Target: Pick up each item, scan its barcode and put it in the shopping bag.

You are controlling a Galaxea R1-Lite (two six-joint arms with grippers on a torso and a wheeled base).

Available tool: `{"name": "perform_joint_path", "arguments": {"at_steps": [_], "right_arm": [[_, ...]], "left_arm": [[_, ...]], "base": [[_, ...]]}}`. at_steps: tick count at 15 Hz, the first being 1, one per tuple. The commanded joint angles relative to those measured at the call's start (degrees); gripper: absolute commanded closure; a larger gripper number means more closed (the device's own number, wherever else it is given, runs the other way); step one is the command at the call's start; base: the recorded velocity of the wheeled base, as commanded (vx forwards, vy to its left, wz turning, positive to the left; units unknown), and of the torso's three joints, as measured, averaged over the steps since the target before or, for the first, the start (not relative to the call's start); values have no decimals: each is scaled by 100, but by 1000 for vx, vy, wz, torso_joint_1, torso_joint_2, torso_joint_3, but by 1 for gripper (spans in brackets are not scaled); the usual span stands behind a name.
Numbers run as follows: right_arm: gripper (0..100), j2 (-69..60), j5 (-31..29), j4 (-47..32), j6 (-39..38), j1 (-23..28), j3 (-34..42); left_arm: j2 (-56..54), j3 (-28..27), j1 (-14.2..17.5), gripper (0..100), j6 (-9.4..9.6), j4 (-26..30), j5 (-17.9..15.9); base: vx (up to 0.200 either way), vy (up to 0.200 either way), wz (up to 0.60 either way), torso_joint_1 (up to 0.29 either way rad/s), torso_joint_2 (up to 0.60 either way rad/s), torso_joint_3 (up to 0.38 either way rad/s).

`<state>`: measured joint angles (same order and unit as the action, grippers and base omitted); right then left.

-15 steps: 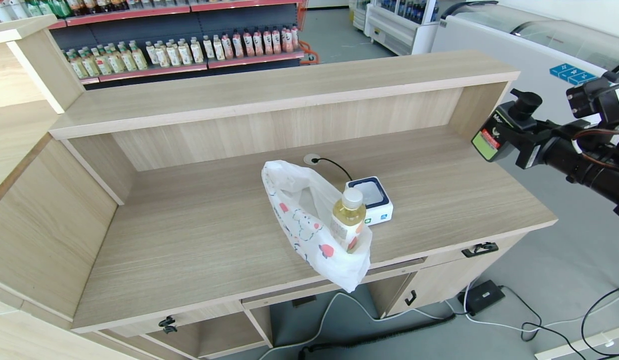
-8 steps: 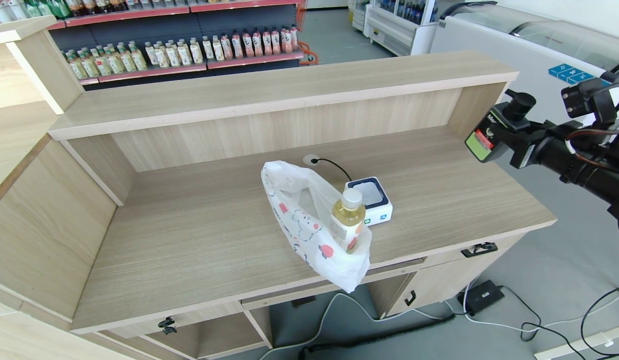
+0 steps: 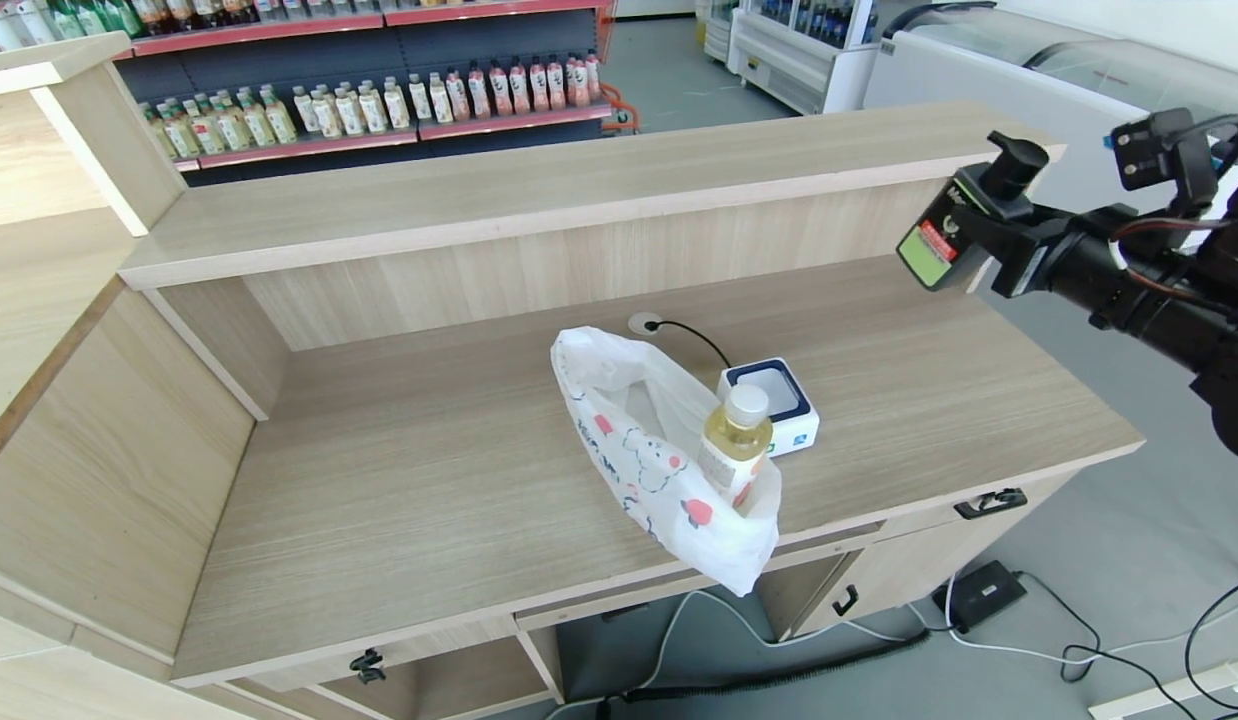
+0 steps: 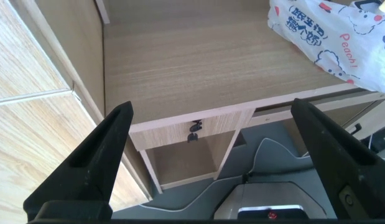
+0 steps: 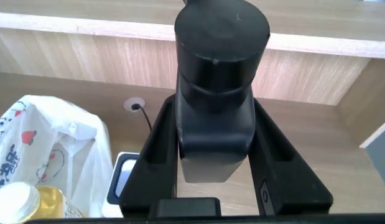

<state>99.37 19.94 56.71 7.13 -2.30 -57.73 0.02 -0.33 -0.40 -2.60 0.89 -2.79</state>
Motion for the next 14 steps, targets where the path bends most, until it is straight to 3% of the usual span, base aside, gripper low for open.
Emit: {"name": "perform_joint_path", "arguments": {"at_steps": [1, 4, 7, 10, 14], "right_arm": [[100, 241, -26, -301, -98, -350, -476], [100, 276, -395, -820, -915, -780, -607], [100, 303, -324, -881, -1091, -886, -273], [100, 566, 45, -433, -1047, -824, 333], [100, 1234, 335, 358, -1030, -807, 526]], "left_arm": [[-2, -2, 5, 0, -4, -1, -2], [-2, -2, 5, 0, -4, -1, -2], [-2, -2, 5, 0, -4, -1, -2], [-2, -2, 5, 0, -4, -1, -2], [-2, -2, 5, 0, -4, 8, -2]], "base": [[0, 0, 0, 0, 0, 0], [0, 0, 0, 0, 0, 0], [0, 0, 0, 0, 0, 0], [0, 0, 0, 0, 0, 0], [0, 0, 0, 0, 0, 0]]}}
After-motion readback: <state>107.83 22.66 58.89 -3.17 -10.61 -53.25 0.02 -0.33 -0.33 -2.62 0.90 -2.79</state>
